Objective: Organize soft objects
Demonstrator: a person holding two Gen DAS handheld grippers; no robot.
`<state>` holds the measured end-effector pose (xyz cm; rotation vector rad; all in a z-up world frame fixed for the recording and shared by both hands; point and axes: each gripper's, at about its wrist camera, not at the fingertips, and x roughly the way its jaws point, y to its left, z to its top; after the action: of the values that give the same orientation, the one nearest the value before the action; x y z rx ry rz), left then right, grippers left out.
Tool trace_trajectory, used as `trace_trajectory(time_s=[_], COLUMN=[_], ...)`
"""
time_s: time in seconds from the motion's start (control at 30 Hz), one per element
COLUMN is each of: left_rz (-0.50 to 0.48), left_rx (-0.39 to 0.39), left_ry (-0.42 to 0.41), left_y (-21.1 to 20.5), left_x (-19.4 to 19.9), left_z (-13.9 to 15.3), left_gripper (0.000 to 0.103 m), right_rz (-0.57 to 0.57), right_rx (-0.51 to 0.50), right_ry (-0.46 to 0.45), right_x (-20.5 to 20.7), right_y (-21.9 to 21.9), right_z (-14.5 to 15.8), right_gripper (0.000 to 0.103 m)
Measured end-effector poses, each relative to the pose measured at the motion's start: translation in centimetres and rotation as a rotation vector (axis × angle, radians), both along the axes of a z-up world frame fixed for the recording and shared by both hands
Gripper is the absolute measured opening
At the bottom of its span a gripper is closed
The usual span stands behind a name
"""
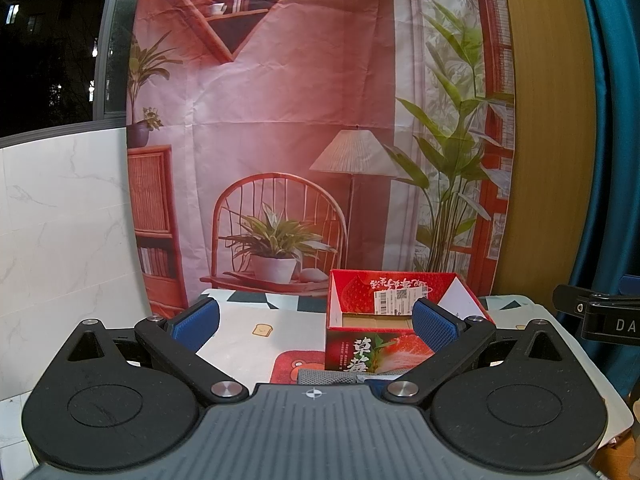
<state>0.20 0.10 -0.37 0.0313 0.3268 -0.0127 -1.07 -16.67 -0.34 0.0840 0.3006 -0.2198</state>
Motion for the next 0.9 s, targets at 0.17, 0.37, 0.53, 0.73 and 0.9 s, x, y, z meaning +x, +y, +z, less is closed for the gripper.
trace_trajectory(time_s=[0.17,0.37,0.53,0.73,0.9], left_rz=[0.000,-0.001,0.001,0.002,-0.002], left_rx=[0.000,-0.001,-0.001,-0.004,0.003], left_ry=[0.001,0.001,0.005,0.007,0.004], left_y=[0.04,0.03,0.09,0.17,0.15], left_x=[-0.01,0.02,0.02,-0.02,0.00], left_z=[0.01,-0.02,-0.06,-0.13,-0.45], left_gripper=[0.103,0.103,0.103,0.103,0.103], right_rz=[0.000,-0.001,0.000,-0.001,0.009], right_rx=[0.000,0.000,0.001,0.001,0.031], right_ry=[0.001,0.001,0.002,0.001,-0.011], right_x=[0.00,0.01,0.03,0.07,0.18], right_y=[0.01,0.03,0.01,0.00,-0.18], right_z=[0.01,0.00,0.03,0.04,-0.64], right_gripper=[0.103,0.103,0.103,0.103,0.103])
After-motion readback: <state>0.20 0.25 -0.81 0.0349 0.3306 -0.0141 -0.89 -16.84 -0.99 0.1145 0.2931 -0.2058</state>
